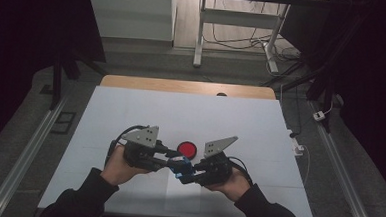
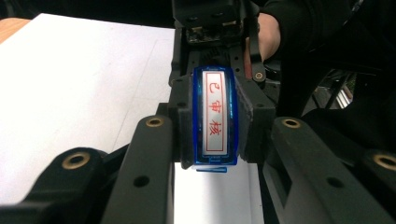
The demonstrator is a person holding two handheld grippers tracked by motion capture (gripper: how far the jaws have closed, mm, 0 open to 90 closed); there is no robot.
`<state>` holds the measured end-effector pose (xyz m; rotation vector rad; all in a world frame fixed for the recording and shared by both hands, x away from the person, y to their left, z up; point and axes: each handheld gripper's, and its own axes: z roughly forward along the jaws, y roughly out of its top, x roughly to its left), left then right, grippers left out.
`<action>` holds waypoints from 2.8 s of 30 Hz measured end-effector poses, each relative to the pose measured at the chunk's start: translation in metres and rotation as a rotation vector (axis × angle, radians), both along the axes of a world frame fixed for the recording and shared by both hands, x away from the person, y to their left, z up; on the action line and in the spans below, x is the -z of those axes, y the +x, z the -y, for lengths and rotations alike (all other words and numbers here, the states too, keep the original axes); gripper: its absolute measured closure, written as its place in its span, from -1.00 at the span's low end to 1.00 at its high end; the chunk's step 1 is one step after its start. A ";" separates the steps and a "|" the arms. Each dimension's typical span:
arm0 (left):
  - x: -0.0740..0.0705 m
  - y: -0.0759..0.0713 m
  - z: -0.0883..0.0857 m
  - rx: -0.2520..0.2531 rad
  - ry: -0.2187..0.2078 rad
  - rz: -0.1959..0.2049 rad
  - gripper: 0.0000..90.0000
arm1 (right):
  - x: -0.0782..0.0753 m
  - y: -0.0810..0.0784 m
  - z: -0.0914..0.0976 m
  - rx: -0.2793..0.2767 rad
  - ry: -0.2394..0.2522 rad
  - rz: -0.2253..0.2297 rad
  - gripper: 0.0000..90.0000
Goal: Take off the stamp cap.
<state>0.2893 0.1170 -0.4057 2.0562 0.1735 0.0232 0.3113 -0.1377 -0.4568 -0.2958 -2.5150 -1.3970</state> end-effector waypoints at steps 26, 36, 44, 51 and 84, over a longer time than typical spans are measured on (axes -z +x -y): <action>0.004 0.006 -0.006 -0.162 0.058 -0.044 0.57 | -0.011 -0.020 0.019 0.172 -0.056 0.213 0.51; 0.006 0.007 -0.006 -0.197 0.079 -0.041 0.56 | -0.014 -0.025 0.033 0.241 -0.062 0.191 0.51; 0.006 0.007 -0.007 -0.216 0.092 -0.032 0.56 | -0.016 -0.030 0.041 0.284 -0.062 0.166 0.51; 0.005 0.006 -0.007 -0.234 0.100 -0.016 0.56 | -0.019 -0.036 0.048 0.312 -0.080 0.197 0.51; 0.003 0.005 -0.008 -0.251 0.094 -0.002 0.56 | -0.016 -0.065 0.132 0.571 -0.136 0.260 0.51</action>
